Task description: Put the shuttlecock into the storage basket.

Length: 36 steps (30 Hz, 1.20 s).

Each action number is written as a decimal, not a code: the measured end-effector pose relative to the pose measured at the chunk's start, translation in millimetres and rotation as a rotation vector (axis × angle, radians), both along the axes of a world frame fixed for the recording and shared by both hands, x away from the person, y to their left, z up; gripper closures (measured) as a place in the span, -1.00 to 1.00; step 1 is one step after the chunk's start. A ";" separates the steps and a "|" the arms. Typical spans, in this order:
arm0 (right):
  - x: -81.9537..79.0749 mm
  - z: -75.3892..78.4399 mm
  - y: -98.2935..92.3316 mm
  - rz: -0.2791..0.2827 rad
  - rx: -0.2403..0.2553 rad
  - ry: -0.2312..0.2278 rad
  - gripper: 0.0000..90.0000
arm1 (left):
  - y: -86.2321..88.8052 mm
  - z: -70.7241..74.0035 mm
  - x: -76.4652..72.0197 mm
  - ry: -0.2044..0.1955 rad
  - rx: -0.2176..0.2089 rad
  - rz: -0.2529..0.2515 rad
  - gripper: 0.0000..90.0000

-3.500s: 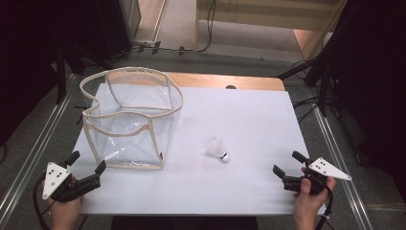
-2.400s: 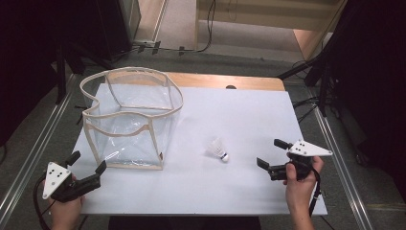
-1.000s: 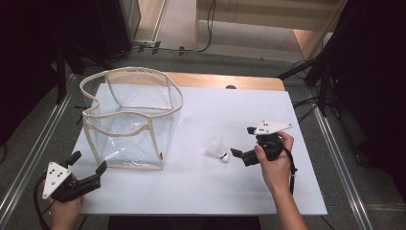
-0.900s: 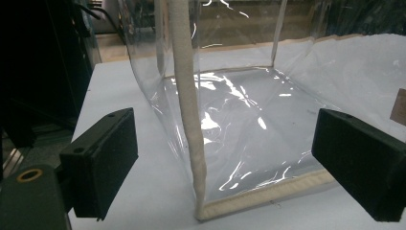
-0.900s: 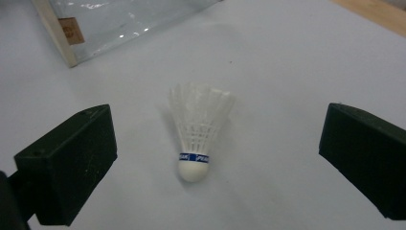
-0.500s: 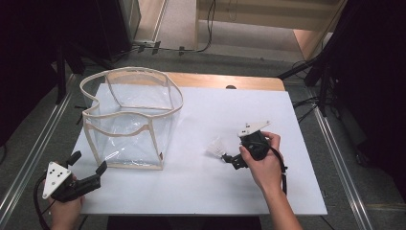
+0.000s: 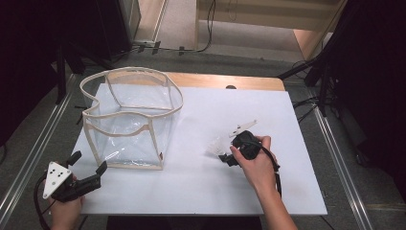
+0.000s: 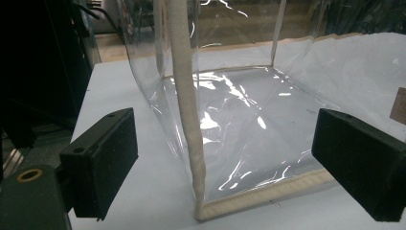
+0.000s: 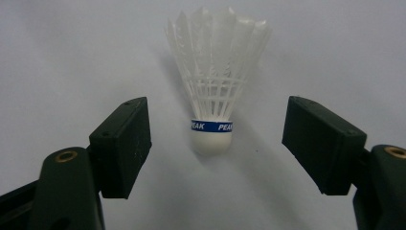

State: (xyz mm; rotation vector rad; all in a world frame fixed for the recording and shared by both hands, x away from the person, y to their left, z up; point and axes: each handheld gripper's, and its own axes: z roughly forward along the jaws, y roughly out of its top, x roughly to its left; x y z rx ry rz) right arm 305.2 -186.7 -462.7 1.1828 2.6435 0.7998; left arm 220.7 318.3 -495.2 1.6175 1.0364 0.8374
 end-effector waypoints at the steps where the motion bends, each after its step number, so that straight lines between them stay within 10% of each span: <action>1: 0.7 -1.5 0.7 0.007 -0.005 0.004 -0.49 | 0.1 0.1 -0.1 0.000 0.000 0.000 -0.80; 36: 6.0 -24.6 17.3 -0.007 -0.125 0.076 0.38 | 0.4 0.1 0.0 -0.004 -0.004 0.001 -0.80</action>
